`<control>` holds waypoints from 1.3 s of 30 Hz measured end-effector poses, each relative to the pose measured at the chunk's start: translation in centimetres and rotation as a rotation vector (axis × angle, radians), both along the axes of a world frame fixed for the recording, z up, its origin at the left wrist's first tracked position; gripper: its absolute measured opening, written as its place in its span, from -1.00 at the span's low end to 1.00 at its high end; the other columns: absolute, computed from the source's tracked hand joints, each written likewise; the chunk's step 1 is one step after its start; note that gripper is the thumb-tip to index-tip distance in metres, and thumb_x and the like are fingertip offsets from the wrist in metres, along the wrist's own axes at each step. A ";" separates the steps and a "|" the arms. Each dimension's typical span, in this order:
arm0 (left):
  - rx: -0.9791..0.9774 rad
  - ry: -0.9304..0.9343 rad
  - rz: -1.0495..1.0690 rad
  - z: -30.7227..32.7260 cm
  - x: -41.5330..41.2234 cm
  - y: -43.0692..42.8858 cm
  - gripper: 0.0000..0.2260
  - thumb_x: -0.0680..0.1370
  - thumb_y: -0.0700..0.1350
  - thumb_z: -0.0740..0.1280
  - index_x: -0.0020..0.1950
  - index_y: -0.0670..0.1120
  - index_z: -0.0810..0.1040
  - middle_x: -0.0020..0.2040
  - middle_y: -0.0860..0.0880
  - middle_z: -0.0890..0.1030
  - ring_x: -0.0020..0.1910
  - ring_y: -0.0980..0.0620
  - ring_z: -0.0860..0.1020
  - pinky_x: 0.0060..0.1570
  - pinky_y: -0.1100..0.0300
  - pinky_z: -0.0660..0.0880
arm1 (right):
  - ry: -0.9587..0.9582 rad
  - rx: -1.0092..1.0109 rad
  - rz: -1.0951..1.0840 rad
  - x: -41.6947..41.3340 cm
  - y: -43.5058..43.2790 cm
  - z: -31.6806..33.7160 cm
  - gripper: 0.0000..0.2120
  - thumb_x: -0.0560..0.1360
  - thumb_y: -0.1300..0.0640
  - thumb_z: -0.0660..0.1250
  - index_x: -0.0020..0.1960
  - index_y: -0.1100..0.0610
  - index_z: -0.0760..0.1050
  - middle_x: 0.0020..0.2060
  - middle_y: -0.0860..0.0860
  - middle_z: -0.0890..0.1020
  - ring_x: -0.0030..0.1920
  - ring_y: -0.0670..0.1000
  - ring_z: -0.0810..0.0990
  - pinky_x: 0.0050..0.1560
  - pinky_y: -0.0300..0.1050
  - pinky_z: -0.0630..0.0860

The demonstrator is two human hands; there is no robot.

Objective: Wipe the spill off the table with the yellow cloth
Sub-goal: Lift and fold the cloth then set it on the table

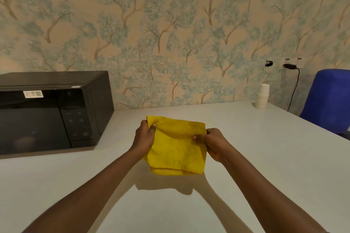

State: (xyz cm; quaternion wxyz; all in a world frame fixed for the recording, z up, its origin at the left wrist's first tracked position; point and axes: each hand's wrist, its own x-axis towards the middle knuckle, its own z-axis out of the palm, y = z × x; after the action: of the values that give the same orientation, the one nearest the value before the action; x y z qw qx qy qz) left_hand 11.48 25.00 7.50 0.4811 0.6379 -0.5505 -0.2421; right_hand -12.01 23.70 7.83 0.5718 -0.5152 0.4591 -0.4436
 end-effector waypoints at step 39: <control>0.391 -0.468 0.038 -7.7 -7.5 -24.8 -0.26 0.44 0.03 0.31 0.47 -0.20 0.01 0.25 -0.23 0.51 0.15 -0.28 0.52 0.02 -0.03 0.47 | 0.805 -0.017 0.063 -5.3 -27.5 -7.9 -0.13 0.38 0.02 0.47 0.51 0.09 0.04 0.40 0.24 0.24 0.32 0.28 0.36 0.20 0.10 0.48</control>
State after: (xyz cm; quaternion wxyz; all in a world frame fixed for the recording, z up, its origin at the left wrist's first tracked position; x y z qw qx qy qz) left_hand 4.01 0.17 -0.19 0.2139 0.7669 -0.5773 -0.1810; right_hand -17.28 -3.82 -0.04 0.3552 -0.6664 0.6266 -0.1927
